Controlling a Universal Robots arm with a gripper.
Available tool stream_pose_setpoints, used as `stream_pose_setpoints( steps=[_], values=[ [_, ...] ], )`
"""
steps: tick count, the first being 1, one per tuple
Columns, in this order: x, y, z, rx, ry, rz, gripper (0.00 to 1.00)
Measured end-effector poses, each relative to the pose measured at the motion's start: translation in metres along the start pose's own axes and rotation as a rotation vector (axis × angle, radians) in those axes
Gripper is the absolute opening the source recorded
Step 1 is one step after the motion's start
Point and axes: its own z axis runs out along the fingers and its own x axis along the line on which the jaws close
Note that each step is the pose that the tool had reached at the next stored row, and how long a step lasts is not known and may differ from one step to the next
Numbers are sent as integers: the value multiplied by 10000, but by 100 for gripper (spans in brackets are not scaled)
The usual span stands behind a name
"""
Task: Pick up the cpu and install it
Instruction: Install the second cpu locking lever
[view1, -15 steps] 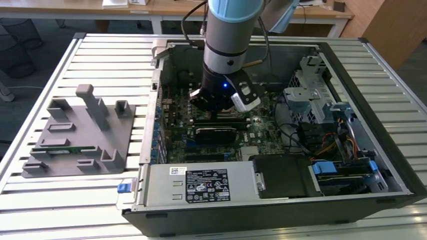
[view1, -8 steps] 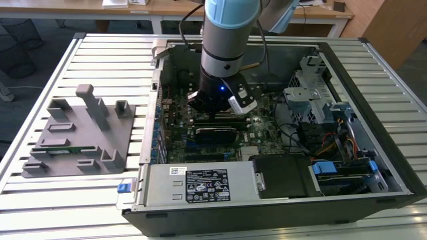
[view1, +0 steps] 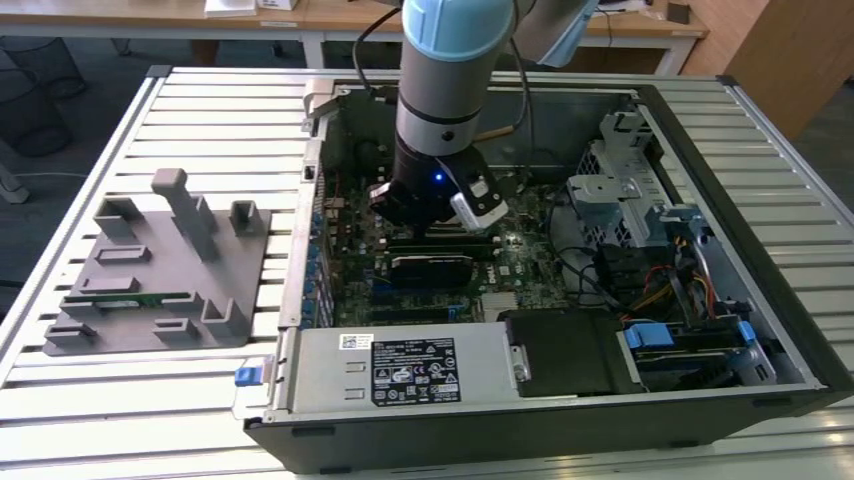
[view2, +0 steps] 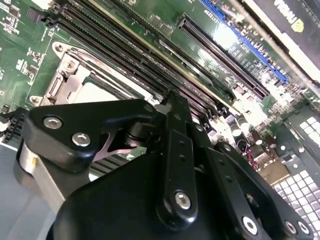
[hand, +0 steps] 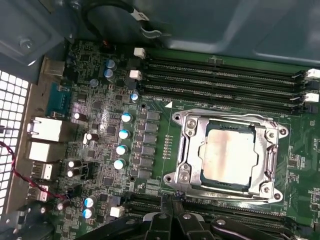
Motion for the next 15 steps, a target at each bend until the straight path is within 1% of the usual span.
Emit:
stream_pose_setpoints(
  steps=[4, 11, 15],
  values=[
    [1, 4, -36, -2, 3, 0, 11],
    [6, 16, -138, -4, 19, 2, 11],
    [7, 17, -152, -6, 19, 1, 11]
  ],
)
